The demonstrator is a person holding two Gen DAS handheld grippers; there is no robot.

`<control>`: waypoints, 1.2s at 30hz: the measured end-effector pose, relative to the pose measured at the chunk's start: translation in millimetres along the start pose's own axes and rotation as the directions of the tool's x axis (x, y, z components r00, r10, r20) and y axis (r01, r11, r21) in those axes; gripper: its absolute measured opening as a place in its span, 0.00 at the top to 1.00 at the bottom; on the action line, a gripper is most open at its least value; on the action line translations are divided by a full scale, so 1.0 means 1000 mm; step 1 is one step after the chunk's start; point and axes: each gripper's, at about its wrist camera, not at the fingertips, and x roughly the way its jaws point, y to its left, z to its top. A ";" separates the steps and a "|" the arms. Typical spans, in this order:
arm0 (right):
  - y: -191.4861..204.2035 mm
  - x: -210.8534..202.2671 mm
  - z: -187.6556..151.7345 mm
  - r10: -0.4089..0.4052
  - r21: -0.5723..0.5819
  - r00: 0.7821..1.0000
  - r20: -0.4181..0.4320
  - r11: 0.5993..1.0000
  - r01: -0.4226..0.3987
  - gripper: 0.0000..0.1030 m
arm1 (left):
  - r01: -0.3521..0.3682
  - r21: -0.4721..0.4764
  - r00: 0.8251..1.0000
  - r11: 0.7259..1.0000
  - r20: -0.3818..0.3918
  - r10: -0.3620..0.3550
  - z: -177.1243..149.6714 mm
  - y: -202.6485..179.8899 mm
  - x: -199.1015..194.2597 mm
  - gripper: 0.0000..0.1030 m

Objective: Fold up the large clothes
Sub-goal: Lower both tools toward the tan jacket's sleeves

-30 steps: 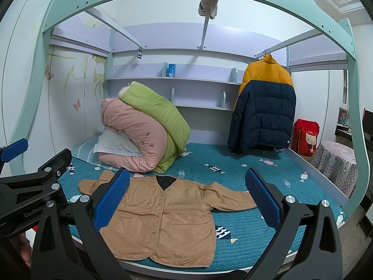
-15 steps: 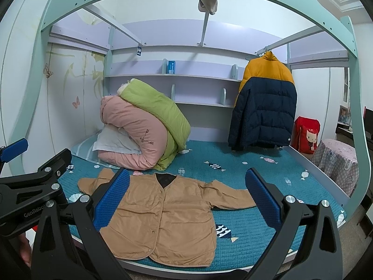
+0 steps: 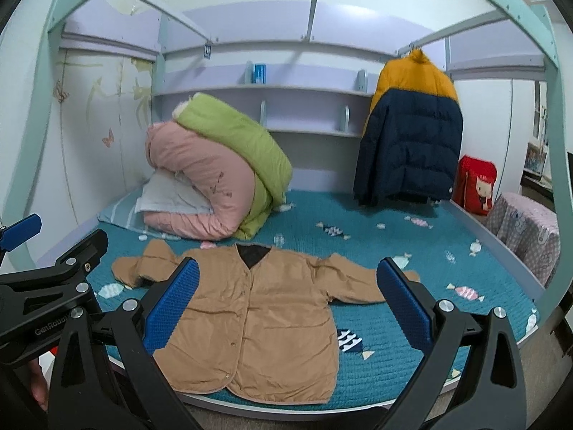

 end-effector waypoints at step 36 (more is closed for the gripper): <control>0.188 0.421 -0.083 0.178 -0.041 0.873 -0.454 0.975 -0.220 0.07 | -0.221 -0.590 0.834 0.776 -0.527 -0.163 -0.173 0.348 0.501 0.05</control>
